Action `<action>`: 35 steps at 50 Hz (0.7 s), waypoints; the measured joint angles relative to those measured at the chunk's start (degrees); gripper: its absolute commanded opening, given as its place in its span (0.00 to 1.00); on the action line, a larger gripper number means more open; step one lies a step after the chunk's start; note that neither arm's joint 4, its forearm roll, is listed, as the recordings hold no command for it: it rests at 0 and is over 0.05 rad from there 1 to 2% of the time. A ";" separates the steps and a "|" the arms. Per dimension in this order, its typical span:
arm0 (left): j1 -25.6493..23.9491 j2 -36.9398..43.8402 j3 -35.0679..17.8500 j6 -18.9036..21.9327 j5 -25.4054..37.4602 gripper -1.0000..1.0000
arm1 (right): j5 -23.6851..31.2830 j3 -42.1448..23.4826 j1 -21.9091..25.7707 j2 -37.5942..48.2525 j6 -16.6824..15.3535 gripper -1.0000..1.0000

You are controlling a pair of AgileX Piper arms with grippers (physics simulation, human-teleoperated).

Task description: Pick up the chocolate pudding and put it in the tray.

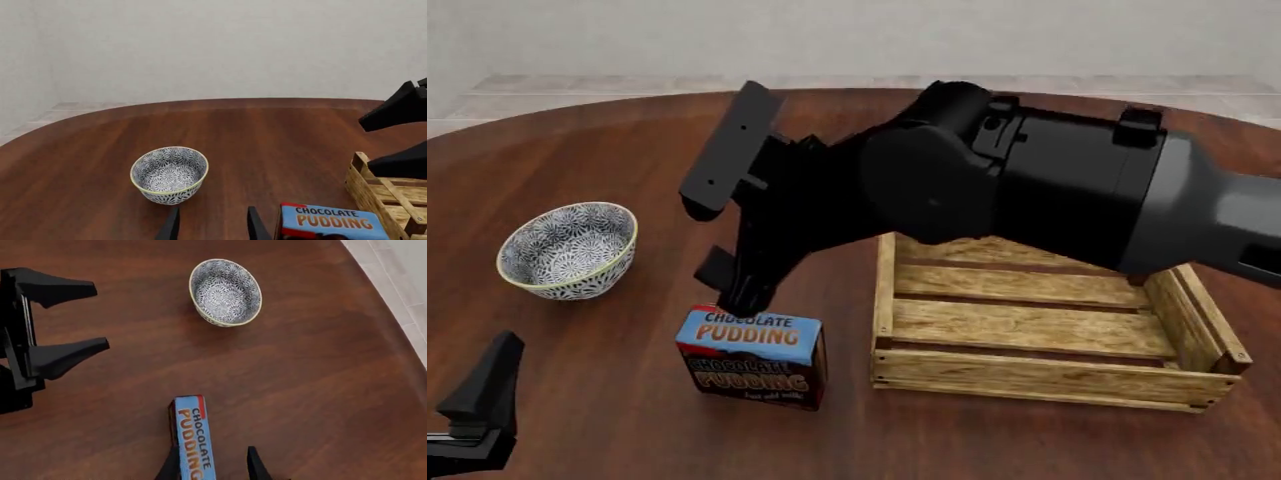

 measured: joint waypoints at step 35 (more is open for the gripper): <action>0.00 0.00 0.00 0.00 0.00 1.00 | 0.00 4.82 2.62 -0.11 -0.40 1.00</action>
